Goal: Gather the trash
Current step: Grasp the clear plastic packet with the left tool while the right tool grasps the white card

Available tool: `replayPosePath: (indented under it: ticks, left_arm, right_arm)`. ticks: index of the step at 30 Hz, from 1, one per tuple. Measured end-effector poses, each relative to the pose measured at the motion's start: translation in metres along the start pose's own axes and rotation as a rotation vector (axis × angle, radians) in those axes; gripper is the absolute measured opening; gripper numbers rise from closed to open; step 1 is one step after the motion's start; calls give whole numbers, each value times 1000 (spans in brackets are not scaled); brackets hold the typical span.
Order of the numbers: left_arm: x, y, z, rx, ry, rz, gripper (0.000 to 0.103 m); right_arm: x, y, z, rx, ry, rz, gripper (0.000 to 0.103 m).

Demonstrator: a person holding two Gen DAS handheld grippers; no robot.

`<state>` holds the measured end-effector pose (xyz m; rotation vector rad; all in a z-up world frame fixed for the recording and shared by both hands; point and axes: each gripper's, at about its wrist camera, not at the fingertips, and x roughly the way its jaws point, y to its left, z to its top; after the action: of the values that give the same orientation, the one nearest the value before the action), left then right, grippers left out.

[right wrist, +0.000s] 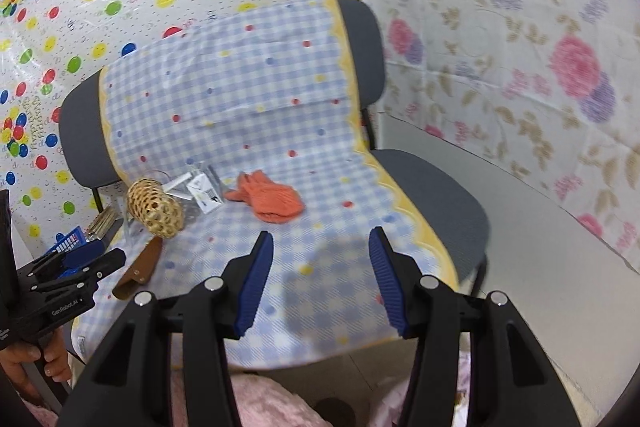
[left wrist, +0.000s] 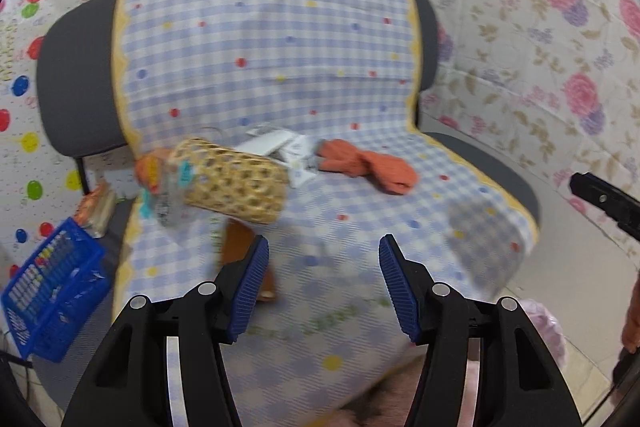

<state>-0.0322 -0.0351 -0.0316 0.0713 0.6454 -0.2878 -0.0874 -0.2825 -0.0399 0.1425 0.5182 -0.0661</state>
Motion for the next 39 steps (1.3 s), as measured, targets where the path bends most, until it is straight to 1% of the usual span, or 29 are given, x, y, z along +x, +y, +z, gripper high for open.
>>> replayPosePath:
  ticks: [2, 4, 6, 9, 12, 14, 17, 20, 24, 30, 33, 35, 38, 39]
  left_arm:
    - [7, 21, 0, -20, 2, 70, 59]
    - [15, 41, -1, -43, 15, 118, 59]
    - [22, 61, -3, -77, 31, 151, 59]
    - [32, 83, -3, -117, 44, 181, 59]
    - [41, 101, -2, -143, 46, 209, 65]
    - [50, 110, 0, -153, 50, 225, 65]
    - [66, 118, 2, -161, 71, 232, 65]
    - [84, 120, 5, -146, 90, 238, 65]
    - [108, 122, 9, -125, 121, 254, 65]
    - [145, 123, 17, -83, 172, 295, 64]
    - [155, 127, 21, -80, 189, 305, 54]
    - [156, 130, 22, -79, 190, 316, 44]
    - [152, 135, 19, -102, 188, 325, 17]
    - [148, 137, 19, -112, 179, 327, 7]
  right_arm:
    - [11, 8, 5, -11, 6, 17, 48]
    - [26, 19, 11, -22, 13, 40, 48]
    - [41, 29, 15, -31, 25, 54, 48]
    - [61, 41, 19, -36, 46, 80, 48]
    - [82, 55, 24, -47, 69, 97, 49]
    - [98, 65, 28, -57, 82, 111, 50]
    - [121, 77, 34, -72, 95, 116, 52]
    - [141, 85, 38, -78, 109, 120, 52]
    - [161, 89, 40, -82, 126, 114, 52]
    - [183, 88, 43, -86, 125, 99, 52]
    - [189, 88, 44, -90, 130, 108, 50]
    - [188, 89, 44, -91, 134, 128, 49]
    - [183, 97, 42, -119, 134, 183, 49]
    - [182, 101, 41, -126, 138, 201, 49]
